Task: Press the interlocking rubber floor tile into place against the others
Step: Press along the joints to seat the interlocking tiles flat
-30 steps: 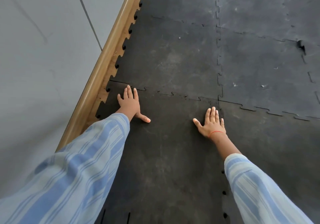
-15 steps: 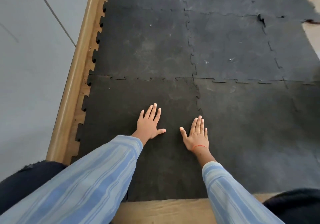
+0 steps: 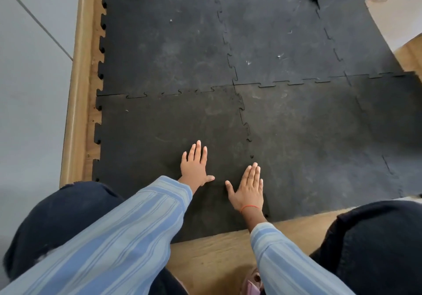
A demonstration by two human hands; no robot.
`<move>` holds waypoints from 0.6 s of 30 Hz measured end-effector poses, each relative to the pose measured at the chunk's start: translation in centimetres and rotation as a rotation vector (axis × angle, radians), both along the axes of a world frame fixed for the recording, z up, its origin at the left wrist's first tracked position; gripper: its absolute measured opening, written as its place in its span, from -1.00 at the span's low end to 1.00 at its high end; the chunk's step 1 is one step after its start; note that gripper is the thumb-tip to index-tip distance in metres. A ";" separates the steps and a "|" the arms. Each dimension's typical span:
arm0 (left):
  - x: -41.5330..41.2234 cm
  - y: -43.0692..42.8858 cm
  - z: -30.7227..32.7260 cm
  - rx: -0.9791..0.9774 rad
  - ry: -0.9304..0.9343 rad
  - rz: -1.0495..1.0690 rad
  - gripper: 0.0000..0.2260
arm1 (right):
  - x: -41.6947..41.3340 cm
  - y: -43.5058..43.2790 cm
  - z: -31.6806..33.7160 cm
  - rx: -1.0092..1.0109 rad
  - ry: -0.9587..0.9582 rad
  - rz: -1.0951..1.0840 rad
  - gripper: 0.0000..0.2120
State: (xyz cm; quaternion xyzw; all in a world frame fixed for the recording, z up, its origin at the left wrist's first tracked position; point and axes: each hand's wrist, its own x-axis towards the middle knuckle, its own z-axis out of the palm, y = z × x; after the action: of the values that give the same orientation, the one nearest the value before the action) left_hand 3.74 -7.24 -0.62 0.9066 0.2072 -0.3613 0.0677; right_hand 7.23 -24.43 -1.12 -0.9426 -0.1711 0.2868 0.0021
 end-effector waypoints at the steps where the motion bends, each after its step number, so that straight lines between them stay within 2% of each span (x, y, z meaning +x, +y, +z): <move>1: 0.0 0.0 0.0 0.001 -0.002 -0.005 -0.10 | 0.3 0.0 0.0 -0.003 0.030 0.004 -0.16; 7: -0.1 0.0 -0.4 0.003 -0.019 -0.014 -0.11 | 1.3 -0.5 -0.6 -0.020 0.105 0.030 -0.15; 10: -0.2 0.1 -0.3 -0.011 -0.019 -0.021 -0.10 | 0.0 -1.4 -0.5 0.033 0.083 -0.066 -0.19; 13: 0.0 0.0 -0.1 -0.013 0.001 -0.002 -0.10 | -5.4 -3.4 -0.3 0.045 -0.028 -0.208 -0.15; 18: 0.5 -0.4 0.1 0.000 0.038 0.017 -0.09 | -6.2 -3.8 -1.0 0.031 0.083 -0.252 -0.15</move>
State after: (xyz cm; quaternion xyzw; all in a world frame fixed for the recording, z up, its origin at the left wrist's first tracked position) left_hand 4.24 -7.69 -0.54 0.8979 0.2162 -0.3776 0.0666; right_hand 0.99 -28.19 -2.12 -0.9438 -0.0556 0.3202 0.0598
